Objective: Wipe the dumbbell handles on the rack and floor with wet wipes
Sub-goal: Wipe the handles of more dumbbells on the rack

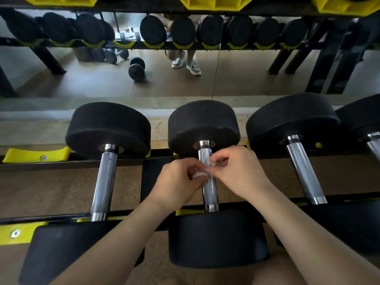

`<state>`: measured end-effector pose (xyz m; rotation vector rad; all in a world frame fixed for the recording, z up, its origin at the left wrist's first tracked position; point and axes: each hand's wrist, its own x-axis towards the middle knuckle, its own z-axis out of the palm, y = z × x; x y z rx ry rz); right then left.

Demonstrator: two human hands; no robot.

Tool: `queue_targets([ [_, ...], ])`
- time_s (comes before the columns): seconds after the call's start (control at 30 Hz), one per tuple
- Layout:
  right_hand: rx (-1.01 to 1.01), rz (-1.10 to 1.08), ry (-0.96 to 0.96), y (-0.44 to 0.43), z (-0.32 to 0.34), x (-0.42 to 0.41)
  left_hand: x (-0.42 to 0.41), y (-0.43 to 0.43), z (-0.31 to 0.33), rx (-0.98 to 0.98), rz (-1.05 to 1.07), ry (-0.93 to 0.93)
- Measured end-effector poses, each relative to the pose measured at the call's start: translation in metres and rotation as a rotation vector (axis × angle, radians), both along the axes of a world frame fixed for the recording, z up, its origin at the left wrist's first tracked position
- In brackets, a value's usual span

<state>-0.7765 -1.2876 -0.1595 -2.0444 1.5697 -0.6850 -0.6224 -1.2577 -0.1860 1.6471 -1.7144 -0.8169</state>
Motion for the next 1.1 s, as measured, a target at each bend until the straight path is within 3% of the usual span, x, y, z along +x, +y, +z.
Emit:
queue_targets([
  [0.13,-0.075,0.06,0.081,0.003,-0.005,-0.002,0.004,0.006,0.008,0.086,-0.037,0.124],
  [0.33,0.079,0.178,0.09,0.018,-0.004,-0.014,-0.006,0.018,0.007,0.137,-0.029,0.12],
  [0.47,-0.06,0.219,0.12,0.005,-0.007,-0.006,0.0,0.025,0.011,0.238,-0.009,0.256],
  [0.57,-0.194,0.207,0.12,-0.005,-0.01,-0.001,0.005,0.031,0.006,0.134,0.065,0.123],
  [0.63,-0.267,0.206,0.127,-0.006,-0.012,-0.002,0.006,0.033,0.004,0.114,0.104,0.182],
  [0.8,-0.107,0.338,0.212,0.006,-0.01,-0.014,0.005,0.036,-0.002,0.115,0.089,0.285],
  [1.0,-0.188,0.245,0.167,-0.011,-0.003,0.001,0.001,0.038,-0.012,0.113,0.111,0.32],
  [1.1,-0.104,0.345,0.215,0.003,-0.007,-0.008,0.001,0.038,-0.014,0.112,0.108,0.345],
])
